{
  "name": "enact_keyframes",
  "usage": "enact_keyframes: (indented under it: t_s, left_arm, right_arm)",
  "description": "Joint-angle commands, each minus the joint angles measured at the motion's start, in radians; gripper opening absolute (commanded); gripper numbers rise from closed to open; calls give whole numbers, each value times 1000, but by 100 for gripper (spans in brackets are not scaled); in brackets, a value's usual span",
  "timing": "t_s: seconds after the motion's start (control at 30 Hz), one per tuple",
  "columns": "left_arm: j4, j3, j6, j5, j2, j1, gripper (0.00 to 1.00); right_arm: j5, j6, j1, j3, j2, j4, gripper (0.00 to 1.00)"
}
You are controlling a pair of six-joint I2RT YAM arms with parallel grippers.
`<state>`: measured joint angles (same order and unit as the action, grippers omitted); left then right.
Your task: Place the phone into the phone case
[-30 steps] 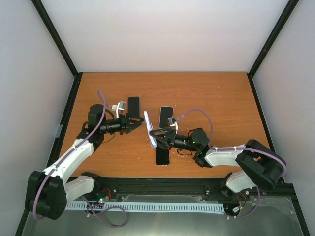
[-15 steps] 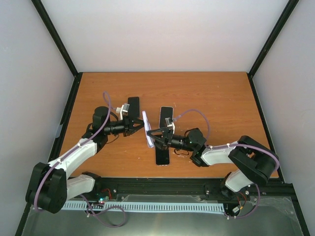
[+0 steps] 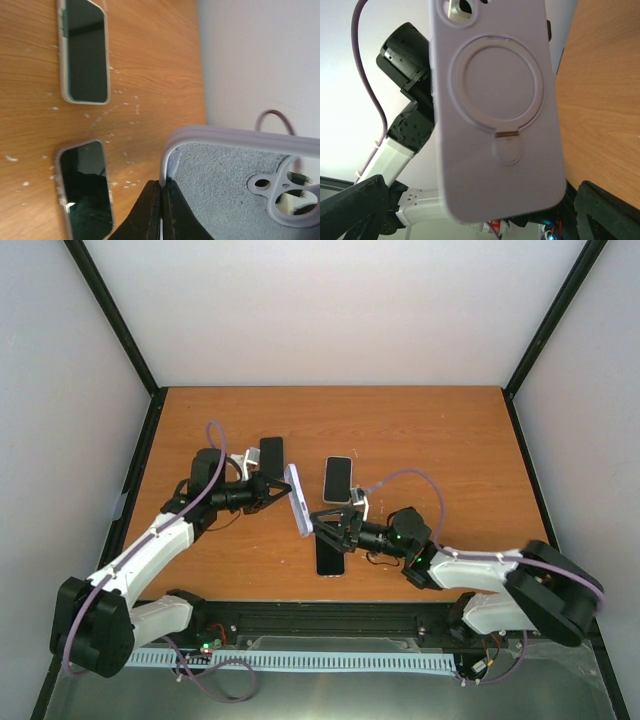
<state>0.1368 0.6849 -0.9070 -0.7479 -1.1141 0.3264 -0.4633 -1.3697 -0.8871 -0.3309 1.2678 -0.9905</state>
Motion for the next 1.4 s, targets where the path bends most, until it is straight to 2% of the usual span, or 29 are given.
enact_keyframes:
  t_s: [0.0, 0.13, 0.33, 0.53, 0.77, 0.83, 0.9, 1.03, 1.23, 1.37]
  left_arm:
    - [265, 95, 185, 167, -26, 0, 0]
    - [373, 116, 254, 257, -115, 0, 0]
    - [453, 134, 294, 439, -221, 2, 0]
    - [461, 141, 298, 504, -334, 2, 1]
    - [452, 128, 305, 514, -378, 5, 4]
    - [458, 131, 312, 512, -385, 5, 11]
    - [458, 133, 313, 506, -385, 5, 22]
    - [458, 157, 298, 536, -359, 5, 55]
    - [449, 257, 292, 668, -375, 5, 98]
    - [453, 375, 298, 772, -453, 1, 99]
  right_arm:
    - [126, 160, 0, -11, -190, 401, 100]
    - [242, 260, 2, -68, -359, 698, 100]
    - [307, 335, 2, -139, -476, 918, 100]
    - [337, 320, 3, -118, -517, 958, 100]
    - [346, 332, 3, -133, -517, 999, 100]
    - [351, 332, 4, -134, -521, 1007, 100]
    - [357, 333, 3, -133, -527, 1014, 100]
    - [370, 334, 3, -133, -541, 1030, 100]
    - [385, 345, 4, -142, -549, 1057, 100]
    - [386, 346, 3, -143, -555, 1073, 100]
